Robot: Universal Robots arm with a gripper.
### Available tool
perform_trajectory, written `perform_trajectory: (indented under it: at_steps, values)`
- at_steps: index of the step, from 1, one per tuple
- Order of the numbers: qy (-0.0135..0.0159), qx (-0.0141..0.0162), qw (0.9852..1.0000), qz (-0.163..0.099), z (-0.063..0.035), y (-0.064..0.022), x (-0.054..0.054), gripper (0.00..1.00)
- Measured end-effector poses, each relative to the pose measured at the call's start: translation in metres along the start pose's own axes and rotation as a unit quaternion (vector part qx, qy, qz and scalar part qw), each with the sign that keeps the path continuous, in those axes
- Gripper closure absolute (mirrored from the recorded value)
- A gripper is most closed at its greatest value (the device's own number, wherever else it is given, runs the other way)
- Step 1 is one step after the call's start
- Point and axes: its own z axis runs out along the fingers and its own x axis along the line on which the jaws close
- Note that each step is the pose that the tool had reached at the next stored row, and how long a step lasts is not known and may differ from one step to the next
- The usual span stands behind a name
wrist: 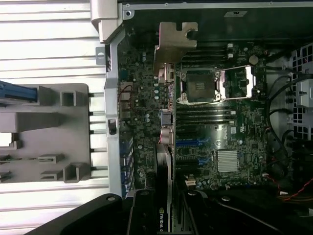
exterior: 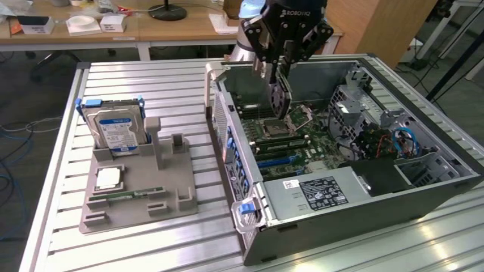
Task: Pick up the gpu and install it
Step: 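Pick up the gpu and move the gpu toward the slot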
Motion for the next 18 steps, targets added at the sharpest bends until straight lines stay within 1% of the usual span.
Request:
perform_trajectory:
  at_steps: [18]
  values:
    - [0.0001, -0.0001, 1.0, -0.003, 0.0011, 0.0029, -0.041, 0.74]
